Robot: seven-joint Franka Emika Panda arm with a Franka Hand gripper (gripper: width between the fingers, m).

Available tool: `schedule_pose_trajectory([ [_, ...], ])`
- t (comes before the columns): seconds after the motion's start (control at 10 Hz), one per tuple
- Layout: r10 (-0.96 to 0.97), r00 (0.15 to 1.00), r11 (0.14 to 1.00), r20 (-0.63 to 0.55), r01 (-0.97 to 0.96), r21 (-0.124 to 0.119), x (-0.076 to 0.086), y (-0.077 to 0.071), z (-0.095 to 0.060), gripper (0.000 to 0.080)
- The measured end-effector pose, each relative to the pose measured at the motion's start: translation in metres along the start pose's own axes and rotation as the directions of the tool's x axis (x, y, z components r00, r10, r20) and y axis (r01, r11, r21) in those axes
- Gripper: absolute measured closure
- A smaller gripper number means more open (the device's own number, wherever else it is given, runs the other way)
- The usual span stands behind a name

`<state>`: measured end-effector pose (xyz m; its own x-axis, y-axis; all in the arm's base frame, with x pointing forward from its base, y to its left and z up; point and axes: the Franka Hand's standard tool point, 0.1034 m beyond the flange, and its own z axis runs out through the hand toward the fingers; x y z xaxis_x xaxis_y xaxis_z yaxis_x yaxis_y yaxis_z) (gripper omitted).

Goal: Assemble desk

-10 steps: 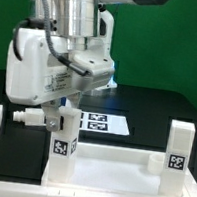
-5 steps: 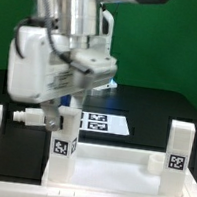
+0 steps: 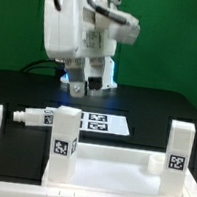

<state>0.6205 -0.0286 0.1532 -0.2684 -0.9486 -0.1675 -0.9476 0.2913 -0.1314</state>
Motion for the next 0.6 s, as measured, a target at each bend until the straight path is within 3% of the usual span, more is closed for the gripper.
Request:
schedule_pose_trajectory([
  [0.2,-0.009,1.0,1.0,-0.003,0.009,-0.006,-0.002,0.003,0.003,0.0151],
  [0.5,-0.147,0.989,0.987,-0.012,0.146,-0.074,-0.021,0.045,0.017,0.0151],
  [0.6,-0.157,0.988,0.984,-0.011,0.155,-0.086,-0.027,0.05,0.02,0.0151],
])
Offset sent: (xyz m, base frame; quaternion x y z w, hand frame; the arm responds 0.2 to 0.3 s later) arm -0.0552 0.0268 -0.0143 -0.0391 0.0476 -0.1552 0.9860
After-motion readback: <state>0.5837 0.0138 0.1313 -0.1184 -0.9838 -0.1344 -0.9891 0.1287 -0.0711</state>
